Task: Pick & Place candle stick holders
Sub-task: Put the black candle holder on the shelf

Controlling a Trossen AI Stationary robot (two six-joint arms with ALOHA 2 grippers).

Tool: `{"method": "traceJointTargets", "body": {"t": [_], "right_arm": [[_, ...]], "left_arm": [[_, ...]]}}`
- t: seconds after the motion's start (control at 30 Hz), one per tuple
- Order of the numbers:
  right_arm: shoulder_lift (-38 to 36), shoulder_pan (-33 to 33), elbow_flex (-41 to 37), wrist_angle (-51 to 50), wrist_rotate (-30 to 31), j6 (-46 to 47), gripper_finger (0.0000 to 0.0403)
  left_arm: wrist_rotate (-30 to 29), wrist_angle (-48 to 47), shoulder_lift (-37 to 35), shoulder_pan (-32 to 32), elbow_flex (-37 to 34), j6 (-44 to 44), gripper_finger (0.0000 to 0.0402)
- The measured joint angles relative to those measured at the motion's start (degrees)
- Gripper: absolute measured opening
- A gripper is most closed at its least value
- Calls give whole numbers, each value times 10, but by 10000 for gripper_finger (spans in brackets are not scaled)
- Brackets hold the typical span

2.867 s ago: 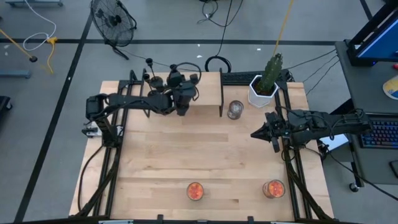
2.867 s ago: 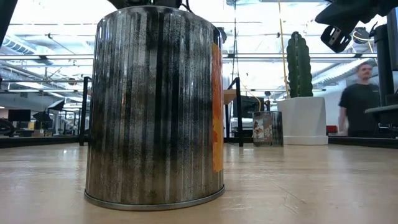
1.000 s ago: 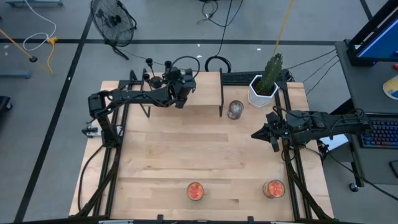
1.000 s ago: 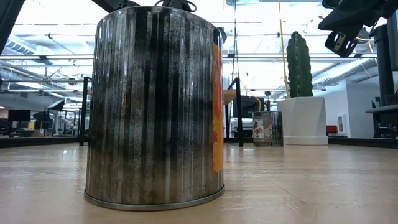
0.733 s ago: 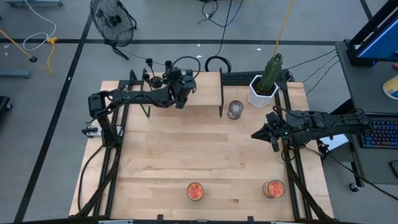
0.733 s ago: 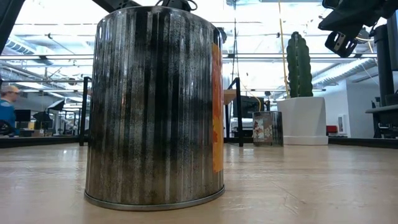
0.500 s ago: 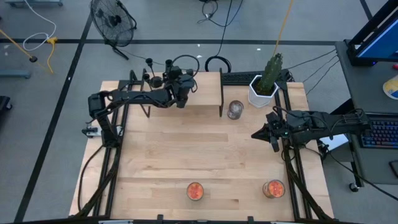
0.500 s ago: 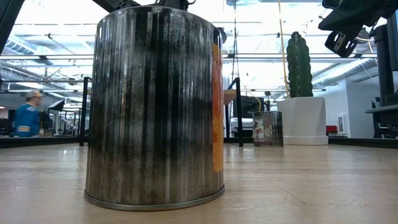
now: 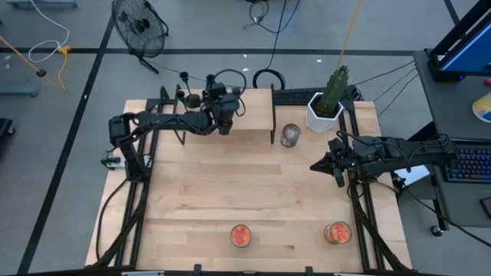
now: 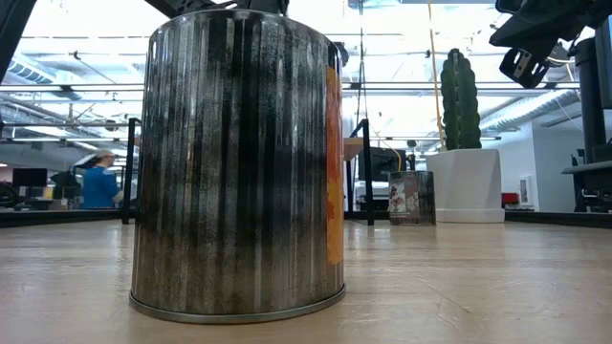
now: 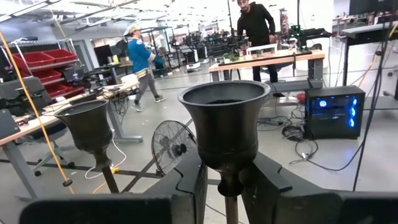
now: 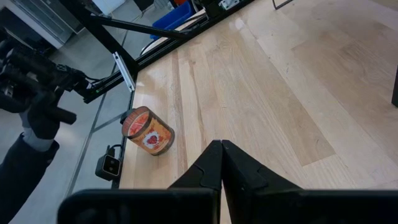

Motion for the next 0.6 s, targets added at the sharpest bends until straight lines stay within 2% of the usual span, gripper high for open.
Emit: {"method": "traceJointTargets", "body": {"t": [0.6], "right_arm": [[0,0,0,0,-15,4,0]], "left_arm": [[0,-2,0,-9,0,28,83]]}}
